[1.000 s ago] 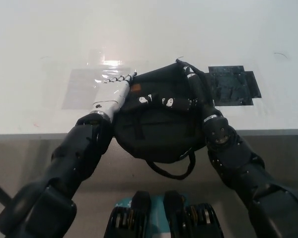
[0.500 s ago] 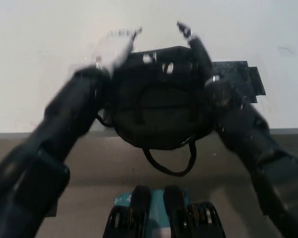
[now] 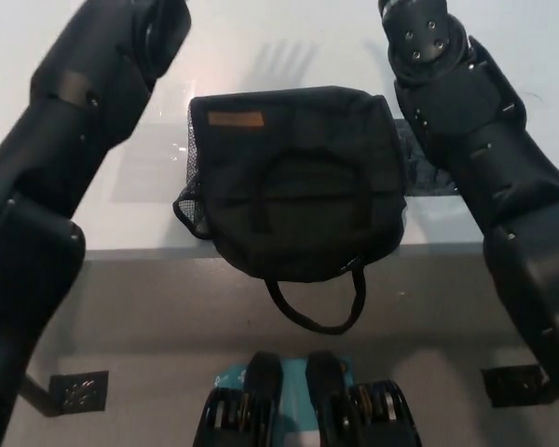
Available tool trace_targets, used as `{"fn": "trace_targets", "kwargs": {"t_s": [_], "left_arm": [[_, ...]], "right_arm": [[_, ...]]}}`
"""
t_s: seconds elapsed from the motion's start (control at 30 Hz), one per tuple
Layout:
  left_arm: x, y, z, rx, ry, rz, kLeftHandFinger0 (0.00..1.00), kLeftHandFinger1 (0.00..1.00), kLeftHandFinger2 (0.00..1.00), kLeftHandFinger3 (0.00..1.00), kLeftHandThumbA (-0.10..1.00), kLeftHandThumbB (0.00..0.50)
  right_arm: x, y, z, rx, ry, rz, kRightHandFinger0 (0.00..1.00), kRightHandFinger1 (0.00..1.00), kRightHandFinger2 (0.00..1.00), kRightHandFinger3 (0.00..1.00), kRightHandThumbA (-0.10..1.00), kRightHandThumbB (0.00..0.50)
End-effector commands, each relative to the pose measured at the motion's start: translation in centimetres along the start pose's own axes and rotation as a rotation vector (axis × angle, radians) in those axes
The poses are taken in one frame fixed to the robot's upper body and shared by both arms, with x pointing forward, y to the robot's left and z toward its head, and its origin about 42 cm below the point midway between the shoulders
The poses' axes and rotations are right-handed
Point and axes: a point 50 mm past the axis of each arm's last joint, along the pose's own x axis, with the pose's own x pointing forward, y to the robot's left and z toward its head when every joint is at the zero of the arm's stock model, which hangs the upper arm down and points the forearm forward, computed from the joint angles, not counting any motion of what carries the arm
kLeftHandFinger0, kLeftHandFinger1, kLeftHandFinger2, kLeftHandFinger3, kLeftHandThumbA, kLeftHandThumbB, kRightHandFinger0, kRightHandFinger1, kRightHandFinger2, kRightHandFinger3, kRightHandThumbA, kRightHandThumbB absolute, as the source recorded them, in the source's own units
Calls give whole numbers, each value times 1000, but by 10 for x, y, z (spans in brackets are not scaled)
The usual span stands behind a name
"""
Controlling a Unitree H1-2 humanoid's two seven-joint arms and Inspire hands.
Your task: A soft travel bag is kept infront of the robot in the middle of the desk and the robot uses both its hands to press it to reduce its size
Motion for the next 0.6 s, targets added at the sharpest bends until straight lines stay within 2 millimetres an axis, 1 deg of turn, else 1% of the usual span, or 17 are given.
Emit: {"fn": "trace_targets", "kwargs": {"t_s": [0.0, 0.03, 0.07, 0.1, 0.17, 0.2, 0.23, 0.27, 0.3, 0.33, 0.4, 0.43, 0.47, 0.5, 0.57], "left_arm": [[5, 62, -9, -45, -20, 143, 1000, 1000, 1000, 1000, 1000, 82], [-2, 66, -10, -91, -38, 164, 1000, 1000, 1000, 1000, 1000, 97], [-16, 71, -8, -142, -66, 195, 1000, 1000, 1000, 1000, 1000, 102], [-21, 73, -7, -158, -82, 204, 1000, 1000, 1000, 1000, 1000, 104], [-53, 83, -2, -253, -151, 250, 1000, 1000, 1000, 1000, 1000, 103], [-80, 89, 4, -316, -195, 289, 1000, 1000, 1000, 1000, 1000, 88], [-95, 92, 6, -347, -217, 309, 1000, 1000, 1000, 1000, 1000, 90], [-106, 94, 9, -373, -232, 322, 1000, 1000, 1000, 1000, 1000, 91], [-117, 95, 13, -390, -248, 340, 1000, 1000, 1000, 1000, 1000, 101], [-145, 96, 18, -441, -286, 370, 1000, 1000, 1000, 1000, 1000, 126], [-175, 93, 25, -507, -319, 406, 1000, 1000, 1000, 1000, 1000, 141], [-200, 89, 32, -559, -350, 430, 1000, 1000, 1000, 1000, 1000, 144], [-224, 85, 38, -592, -366, 450, 1000, 1000, 1000, 1000, 1000, 171], [-245, 80, 44, -628, -379, 464, 1000, 1000, 1000, 1000, 1000, 192], [-270, 74, 49, -678, -401, 471, 1000, 1000, 1000, 1000, 1000, 195]], "right_arm": [[16, -38, 44, -3, -128, -62, 1000, 1000, 1000, 1000, 1000, 273], [12, -46, 48, -19, -158, -71, 1000, 1000, 1000, 1000, 1000, 274], [4, -57, 53, -23, -199, -83, 1000, 1000, 1000, 1000, 1000, 284], [0, -60, 54, -23, -206, -87, 1000, 1000, 1000, 1000, 1000, 286], [-26, -80, 64, 1, -294, -106, 1000, 1000, 1000, 1000, 1000, 265], [-46, -94, 69, 0, -370, -123, 1000, 1000, 1000, 1000, 1000, 262], [-59, -99, 72, 1, -392, -139, 1000, 1000, 1000, 1000, 1000, 281], [-70, -103, 74, 11, -398, -155, 1000, 1000, 1000, 1000, 1000, 285], [-83, -111, 75, 8, -423, -162, 1000, 1000, 1000, 1000, 1000, 301], [-111, -119, 77, 40, -470, -180, 1000, 1000, 1000, 1000, 1000, 282], [-142, -126, 77, 90, -519, -179, 1000, 1000, 1000, 1000, 1000, 254], [-169, -127, 76, 126, -545, -174, 1000, 1000, 1000, 1000, 1000, 236], [-197, -127, 77, 122, -561, -177, 1000, 1000, 1000, 1000, 1000, 246], [-220, -126, 80, 118, -579, -176, 1000, 1000, 1000, 1000, 1000, 254], [-246, -121, 85, 133, -608, -170, 1000, 1000, 1000, 1000, 1000, 240]]}}
